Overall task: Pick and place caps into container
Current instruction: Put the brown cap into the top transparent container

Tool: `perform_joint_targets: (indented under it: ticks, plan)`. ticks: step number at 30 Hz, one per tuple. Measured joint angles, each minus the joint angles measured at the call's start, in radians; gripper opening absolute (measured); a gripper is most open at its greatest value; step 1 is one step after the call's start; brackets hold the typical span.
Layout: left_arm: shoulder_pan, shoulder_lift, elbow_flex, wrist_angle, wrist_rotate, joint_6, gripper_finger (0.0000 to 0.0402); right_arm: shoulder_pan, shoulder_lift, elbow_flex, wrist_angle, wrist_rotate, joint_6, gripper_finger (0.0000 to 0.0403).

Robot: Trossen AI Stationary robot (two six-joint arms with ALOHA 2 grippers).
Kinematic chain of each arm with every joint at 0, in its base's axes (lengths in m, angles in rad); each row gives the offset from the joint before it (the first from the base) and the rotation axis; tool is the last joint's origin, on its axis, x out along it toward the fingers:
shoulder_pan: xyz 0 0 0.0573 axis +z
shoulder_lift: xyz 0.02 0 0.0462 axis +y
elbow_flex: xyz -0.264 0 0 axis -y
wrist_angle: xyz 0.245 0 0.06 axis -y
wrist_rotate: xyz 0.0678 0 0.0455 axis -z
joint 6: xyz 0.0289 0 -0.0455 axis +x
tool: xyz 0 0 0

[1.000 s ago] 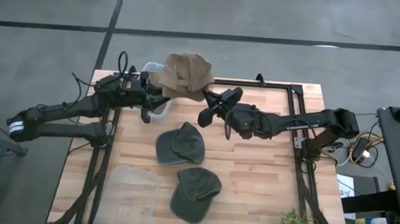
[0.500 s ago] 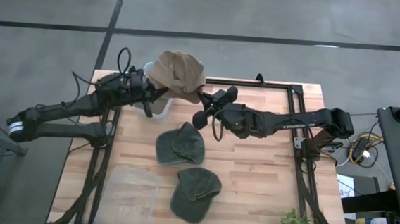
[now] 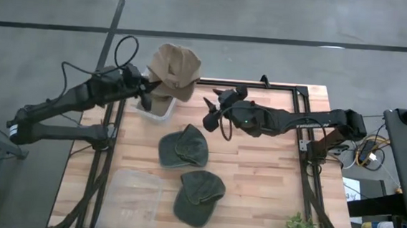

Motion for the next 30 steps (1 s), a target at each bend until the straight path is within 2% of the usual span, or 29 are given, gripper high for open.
perform_joint_targets:
  ticks: [5,10,14,20,23,28,30]
  plan:
    - [0.038,0.046,0.108,-0.220,-0.119,-0.022,0.0005,0.002,-0.031,0.000,-0.136,-0.001,0.033,0.0277]
    - [0.111,0.130,0.205,-0.363,-0.110,-0.063,0.0005,0.003,-0.030,-0.001,-0.204,-0.002,0.061,0.0299]
    - [0.188,0.221,0.275,-0.508,-0.095,-0.099,0.0005,0.004,-0.027,-0.002,-0.226,-0.005,0.061,0.0301]
    - [0.274,0.334,0.318,-0.586,0.090,-0.132,0.0005,0.004,-0.027,-0.003,-0.231,-0.005,0.046,0.0293]
    - [0.300,0.383,0.318,-0.634,0.084,-0.149,0.0005,0.004,-0.026,-0.003,-0.231,-0.005,0.045,0.0289]
    - [0.326,0.451,0.317,-0.711,0.010,-0.149,0.0005,0.004,-0.026,-0.010,-0.246,-0.005,0.041,0.0285]
    - [0.326,0.468,0.316,-0.709,0.028,-0.149,0.0005,0.004,-0.026,-0.016,-0.245,-0.005,0.041,0.0286]
